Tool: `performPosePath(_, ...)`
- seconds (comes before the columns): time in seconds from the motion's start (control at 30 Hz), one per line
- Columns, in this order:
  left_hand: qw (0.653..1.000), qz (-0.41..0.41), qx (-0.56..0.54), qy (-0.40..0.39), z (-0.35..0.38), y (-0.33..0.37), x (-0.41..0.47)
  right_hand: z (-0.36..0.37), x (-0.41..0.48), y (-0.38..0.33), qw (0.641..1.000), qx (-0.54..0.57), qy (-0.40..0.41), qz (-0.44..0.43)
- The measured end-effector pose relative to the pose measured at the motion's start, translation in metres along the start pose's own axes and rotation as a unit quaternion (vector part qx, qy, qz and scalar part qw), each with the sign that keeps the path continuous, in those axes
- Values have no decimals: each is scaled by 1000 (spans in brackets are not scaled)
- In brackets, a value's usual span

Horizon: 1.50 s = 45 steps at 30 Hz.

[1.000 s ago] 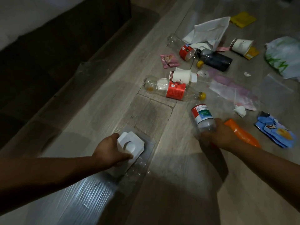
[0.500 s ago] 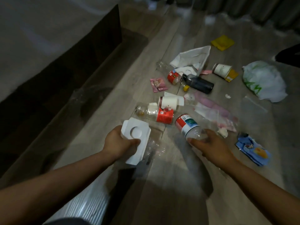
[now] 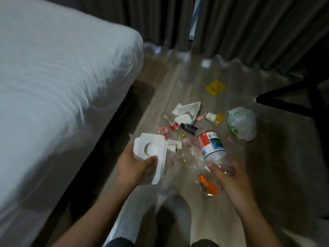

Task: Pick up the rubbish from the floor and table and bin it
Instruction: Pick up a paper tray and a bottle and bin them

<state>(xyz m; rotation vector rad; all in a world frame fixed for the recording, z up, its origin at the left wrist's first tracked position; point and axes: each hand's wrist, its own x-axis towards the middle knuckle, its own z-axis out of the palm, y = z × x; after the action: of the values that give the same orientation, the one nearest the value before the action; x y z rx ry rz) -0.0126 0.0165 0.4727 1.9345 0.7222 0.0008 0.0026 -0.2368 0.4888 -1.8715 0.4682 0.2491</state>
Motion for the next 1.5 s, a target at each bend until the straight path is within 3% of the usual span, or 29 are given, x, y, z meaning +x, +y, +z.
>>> performPosePath(0.23,999,4,-32,-22,-77,179,-106,-104,-105,-157,1000,20,-9,21)
performPosePath(0.47,994,50,-94,-19,-123,315,-188,-181,-180,-284,995,79,14,-56)
performPosePath(0.63,984,136,-112,-27,-144,371,-220,-225,-221,-333,987,45,81,-128)
performPosePath(0.87,959,201,-157,-128,-175,421,-238,-238,-299,-356,950,126,226,-174)
performPosePath(1.1,920,235,-138,-282,-189,427,-272,-215,-393,-328,906,174,368,-117)
performPosePath(1.27,869,242,-111,-416,-168,419,-335,-220,-477,-289,855,176,486,-47)
performPosePath(1.5,785,248,-75,-563,-148,388,-459,-228,-621,-227,754,168,634,12)
